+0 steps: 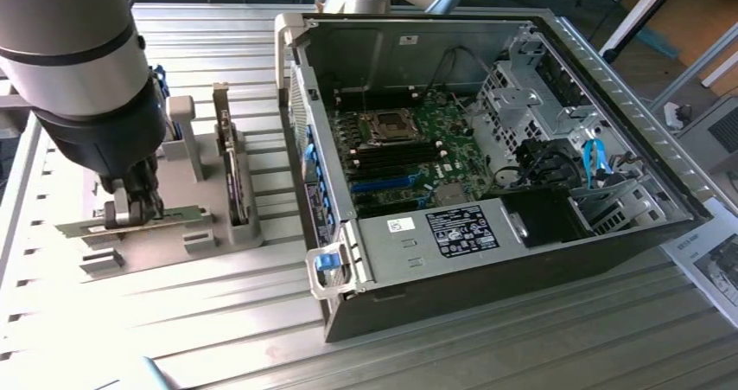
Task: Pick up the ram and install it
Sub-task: 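Pick up the ram and move it above insertion slot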
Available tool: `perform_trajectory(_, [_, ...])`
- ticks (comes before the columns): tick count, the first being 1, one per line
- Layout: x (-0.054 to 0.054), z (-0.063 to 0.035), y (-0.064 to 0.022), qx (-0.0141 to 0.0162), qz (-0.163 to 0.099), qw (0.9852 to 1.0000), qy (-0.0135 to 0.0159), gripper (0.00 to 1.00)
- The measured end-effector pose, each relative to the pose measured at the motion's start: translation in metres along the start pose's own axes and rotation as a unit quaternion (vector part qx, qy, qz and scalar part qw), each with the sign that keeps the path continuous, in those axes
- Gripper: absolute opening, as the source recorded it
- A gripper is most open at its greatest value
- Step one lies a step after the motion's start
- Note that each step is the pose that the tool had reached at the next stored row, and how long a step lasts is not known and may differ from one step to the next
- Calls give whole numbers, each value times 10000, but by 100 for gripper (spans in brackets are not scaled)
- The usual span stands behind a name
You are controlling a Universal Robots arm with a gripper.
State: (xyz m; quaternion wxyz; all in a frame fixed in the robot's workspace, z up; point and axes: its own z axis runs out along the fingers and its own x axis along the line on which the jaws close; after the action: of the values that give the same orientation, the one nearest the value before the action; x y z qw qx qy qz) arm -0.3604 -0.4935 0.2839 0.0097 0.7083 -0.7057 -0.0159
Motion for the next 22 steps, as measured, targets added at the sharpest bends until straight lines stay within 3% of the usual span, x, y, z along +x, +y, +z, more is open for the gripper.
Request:
perform_trajectory(8, [-3,-307,3,0,0,10000,0,12])
perform_trajectory(22, [-6,-734,6,0,0,10000,0,12])
